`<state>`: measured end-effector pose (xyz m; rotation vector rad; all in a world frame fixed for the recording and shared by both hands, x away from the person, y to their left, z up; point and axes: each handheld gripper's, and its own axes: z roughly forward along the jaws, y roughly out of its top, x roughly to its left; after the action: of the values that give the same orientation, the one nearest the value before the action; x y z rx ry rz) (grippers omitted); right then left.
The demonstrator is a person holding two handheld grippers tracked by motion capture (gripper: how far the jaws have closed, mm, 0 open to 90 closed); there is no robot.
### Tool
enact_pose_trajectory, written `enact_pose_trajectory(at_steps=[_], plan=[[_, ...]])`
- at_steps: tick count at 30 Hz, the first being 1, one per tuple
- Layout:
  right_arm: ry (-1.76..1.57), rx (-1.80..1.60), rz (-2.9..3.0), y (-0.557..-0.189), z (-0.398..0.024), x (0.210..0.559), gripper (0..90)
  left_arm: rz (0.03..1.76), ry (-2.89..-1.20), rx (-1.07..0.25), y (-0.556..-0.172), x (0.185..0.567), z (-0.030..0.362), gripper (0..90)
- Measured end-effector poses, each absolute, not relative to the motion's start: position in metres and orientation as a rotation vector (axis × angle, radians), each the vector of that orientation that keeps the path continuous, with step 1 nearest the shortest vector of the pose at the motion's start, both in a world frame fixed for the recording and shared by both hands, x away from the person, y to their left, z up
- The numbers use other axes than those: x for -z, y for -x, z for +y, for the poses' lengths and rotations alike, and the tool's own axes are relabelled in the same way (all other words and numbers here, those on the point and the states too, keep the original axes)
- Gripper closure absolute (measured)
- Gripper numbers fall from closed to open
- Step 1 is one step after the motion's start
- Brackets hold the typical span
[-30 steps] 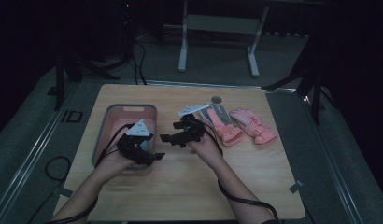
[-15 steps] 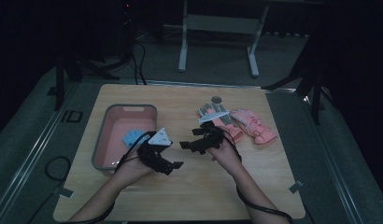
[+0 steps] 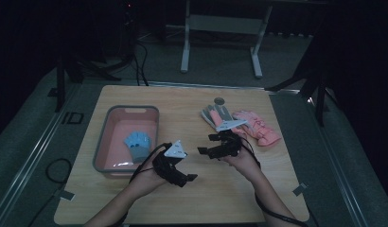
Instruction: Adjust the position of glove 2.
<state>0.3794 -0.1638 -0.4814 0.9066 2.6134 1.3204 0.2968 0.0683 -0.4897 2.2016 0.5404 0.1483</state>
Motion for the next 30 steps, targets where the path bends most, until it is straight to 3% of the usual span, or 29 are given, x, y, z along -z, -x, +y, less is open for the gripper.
enact_pose_trajectory(at_steps=[1,4,11,20,21,30], plan=[[-0.889,-1.305,2.598,-0.381,-0.172,0.485,33.7,0.532,-2.183,-0.132,-0.295,0.495,0.067,14.7],[-0.890,-1.275,2.568,-0.383,-0.182,0.488,39.8,0.524,-2.180,-0.097,-0.292,0.505,0.063,14.6],[-0.992,-1.239,2.459,-0.401,-0.214,0.488,52.7,0.529,-2.186,-0.080,-0.283,0.526,0.059,14.6],[-1.069,-1.185,2.370,-0.430,-0.242,0.486,61.0,0.532,-2.199,-0.095,-0.271,0.543,0.060,14.6],[-1.111,-1.165,2.365,-0.441,-0.246,0.490,66.2,0.535,-2.196,-0.096,-0.270,0.544,0.059,14.6],[-1.208,-1.120,2.364,-0.475,-0.245,0.501,63.8,0.559,-2.163,-0.092,-0.270,0.552,0.065,14.6]])
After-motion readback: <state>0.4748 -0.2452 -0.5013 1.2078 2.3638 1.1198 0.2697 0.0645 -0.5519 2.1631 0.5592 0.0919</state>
